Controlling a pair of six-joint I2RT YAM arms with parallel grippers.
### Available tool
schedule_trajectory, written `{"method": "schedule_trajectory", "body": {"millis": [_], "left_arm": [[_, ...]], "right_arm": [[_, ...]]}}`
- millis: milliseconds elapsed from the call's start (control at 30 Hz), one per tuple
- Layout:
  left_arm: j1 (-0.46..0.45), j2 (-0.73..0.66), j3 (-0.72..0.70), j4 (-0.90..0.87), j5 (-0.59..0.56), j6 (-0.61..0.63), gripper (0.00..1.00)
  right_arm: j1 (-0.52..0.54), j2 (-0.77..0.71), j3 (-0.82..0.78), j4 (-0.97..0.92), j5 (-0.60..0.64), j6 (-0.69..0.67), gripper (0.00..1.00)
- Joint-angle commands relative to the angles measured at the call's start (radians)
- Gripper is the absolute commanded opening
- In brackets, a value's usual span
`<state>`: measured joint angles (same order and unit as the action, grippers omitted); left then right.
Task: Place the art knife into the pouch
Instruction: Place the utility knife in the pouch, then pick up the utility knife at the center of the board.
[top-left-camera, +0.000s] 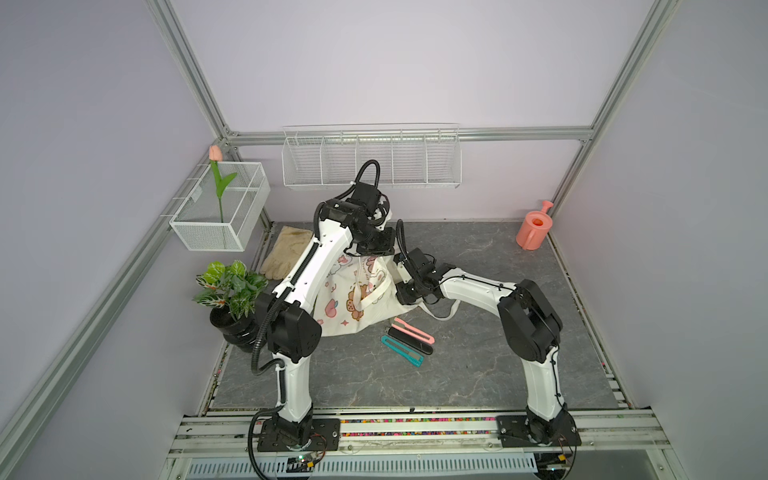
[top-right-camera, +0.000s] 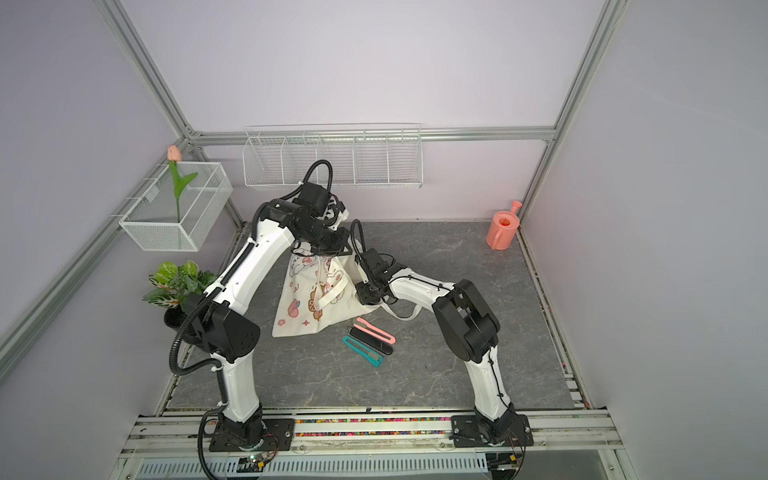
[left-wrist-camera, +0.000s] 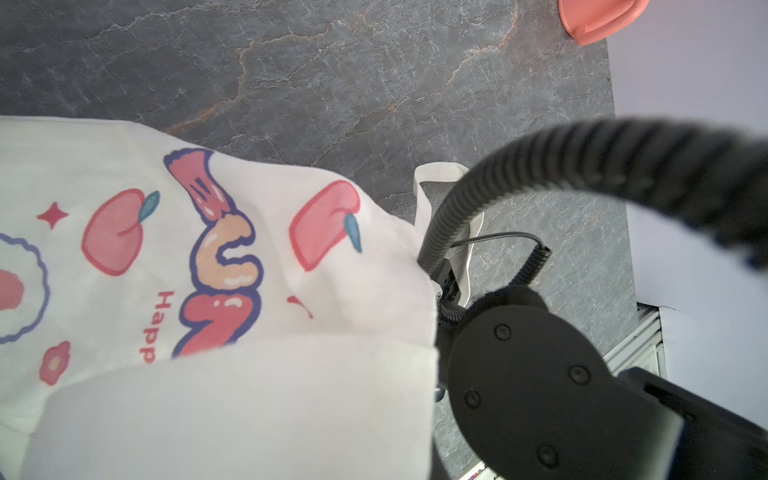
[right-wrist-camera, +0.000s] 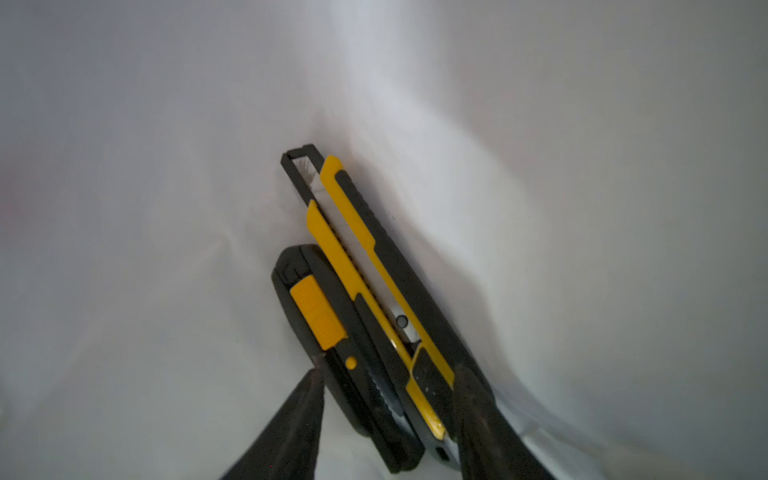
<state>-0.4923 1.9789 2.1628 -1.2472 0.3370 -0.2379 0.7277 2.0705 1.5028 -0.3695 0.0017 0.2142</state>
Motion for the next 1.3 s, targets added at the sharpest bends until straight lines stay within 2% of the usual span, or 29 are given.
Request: {"method": "schedule_trajectory", "body": {"millis": [0,233,567,733,967,1267], "left_arm": [[-0.01,-0.018,0.011,0.011,0.006,0.013,0.0],[-0.01,0.006,-0.005,0.057,0.007,-0.007,0.0],[-0.008,0.049,0.061,0.036,-0.003,-0.014,0.0],[-0.008,0.053,0.091,0.02,-0.023,-0.012,0.0],[-0.009,0.068,0.134,0.004,-0.018,-0.018,0.0],[-0.008,0.059,0.129,-0.005,-0.03,-0.015,0.0]], "right_arm": [[-0.006,-0.052,-0.034,-0.013,-0.016,0.0,0.58],[0.001,-0.225,-0.125,-0.016,-0.033,-0.019,0.64],[0.023,-0.517,-0.324,-0.033,0.001,-0.008,0.68],[0.044,-0.614,-0.404,-0.076,0.014,0.002,0.71],[0.153,-0.6,-0.476,-0.137,0.066,0.011,0.69],[0.261,-0.51,-0.51,-0.055,0.041,0.074,0.68]]}}
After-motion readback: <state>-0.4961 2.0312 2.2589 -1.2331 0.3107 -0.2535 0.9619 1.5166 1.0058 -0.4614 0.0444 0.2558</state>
